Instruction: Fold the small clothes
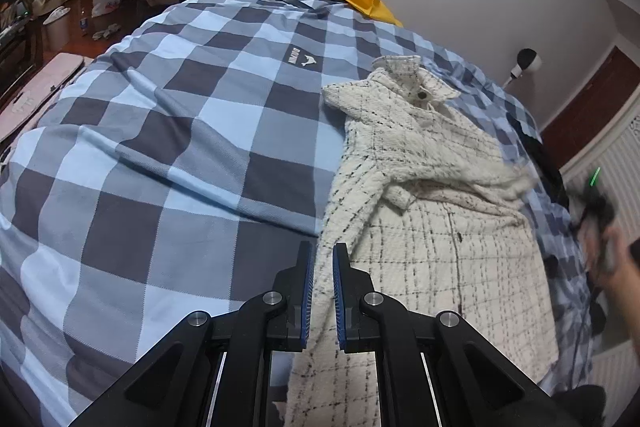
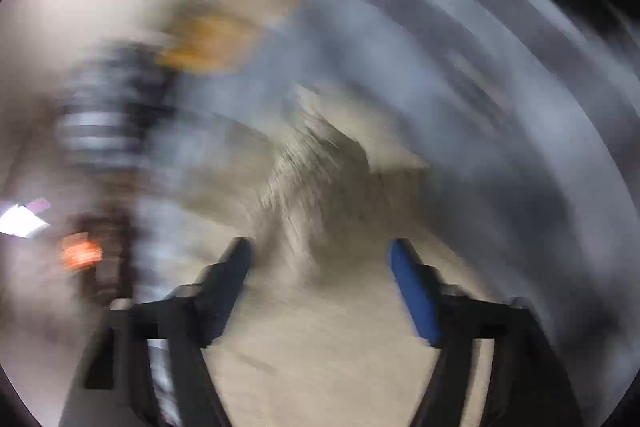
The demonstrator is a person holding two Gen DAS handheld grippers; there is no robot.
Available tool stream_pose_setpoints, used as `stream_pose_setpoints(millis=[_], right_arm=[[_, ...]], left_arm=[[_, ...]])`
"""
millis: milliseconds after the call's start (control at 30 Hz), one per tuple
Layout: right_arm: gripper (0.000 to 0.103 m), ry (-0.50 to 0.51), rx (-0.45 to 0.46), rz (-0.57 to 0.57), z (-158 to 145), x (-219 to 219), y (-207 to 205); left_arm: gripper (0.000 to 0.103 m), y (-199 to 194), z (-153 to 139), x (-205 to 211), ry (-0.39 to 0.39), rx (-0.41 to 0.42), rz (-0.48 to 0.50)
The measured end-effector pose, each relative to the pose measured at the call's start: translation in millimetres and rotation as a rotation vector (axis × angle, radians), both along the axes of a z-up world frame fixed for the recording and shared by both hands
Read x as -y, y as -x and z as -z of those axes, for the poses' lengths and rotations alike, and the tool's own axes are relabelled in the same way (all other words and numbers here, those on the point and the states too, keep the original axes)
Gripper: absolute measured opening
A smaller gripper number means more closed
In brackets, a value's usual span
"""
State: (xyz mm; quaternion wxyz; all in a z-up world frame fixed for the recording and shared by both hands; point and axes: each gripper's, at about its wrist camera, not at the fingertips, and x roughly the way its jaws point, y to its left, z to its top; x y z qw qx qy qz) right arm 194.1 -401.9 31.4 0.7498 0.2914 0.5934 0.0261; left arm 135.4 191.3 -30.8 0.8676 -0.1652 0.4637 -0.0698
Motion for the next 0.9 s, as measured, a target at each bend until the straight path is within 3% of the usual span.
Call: stream_pose_setpoints(millis=[67,167,233,300,400,500,700,767,800,833,900], right_arm=[[0.070,0.076,-0.233,0.155,58,55,40],[0.070,0.028,-0.222,0.350,62,104,76],[0.070,0.038,-0.186,0.359,44,110,69],[0.070,0.010,-0.146,0.310,23,94,46],[0.071,-0.109,-0.078,0.243,8,59,8],[0.072,-0.224,-0.132,0.208,21,11,-29],[0.072,-0.088,-0.280,0.342,56,-6,-65],[0.060,-0.027,-0.321,0.310,61,-11,-67],[0.021,0.006,-0.325,0.296,64,-12,-65],[0.005,0.012,-0.310,0.288,62,-16,-65],[0.005,-0.008,-0.230,0.286,45,-23,-65]], left_arm=[[0.007,-1,0,0,0.013,-0.001,0.000],[0.007,-2,1,3,0.016,-0.004,0.008],[0.007,-3,2,7,0.005,-0.008,0.020],[0.007,-4,3,10,-0.011,-0.011,0.028],[0.007,-4,6,10,-0.033,-0.021,0.028],[0.007,-3,8,7,-0.036,-0.029,0.015],[0.007,-6,12,5,-0.037,-0.042,0.016],[0.007,-7,14,6,-0.039,-0.051,0.019],[0.008,-7,14,6,-0.037,-0.052,0.019],[0.008,-7,14,6,-0.032,-0.052,0.018],[0.008,-6,12,7,-0.025,-0.045,0.018]])
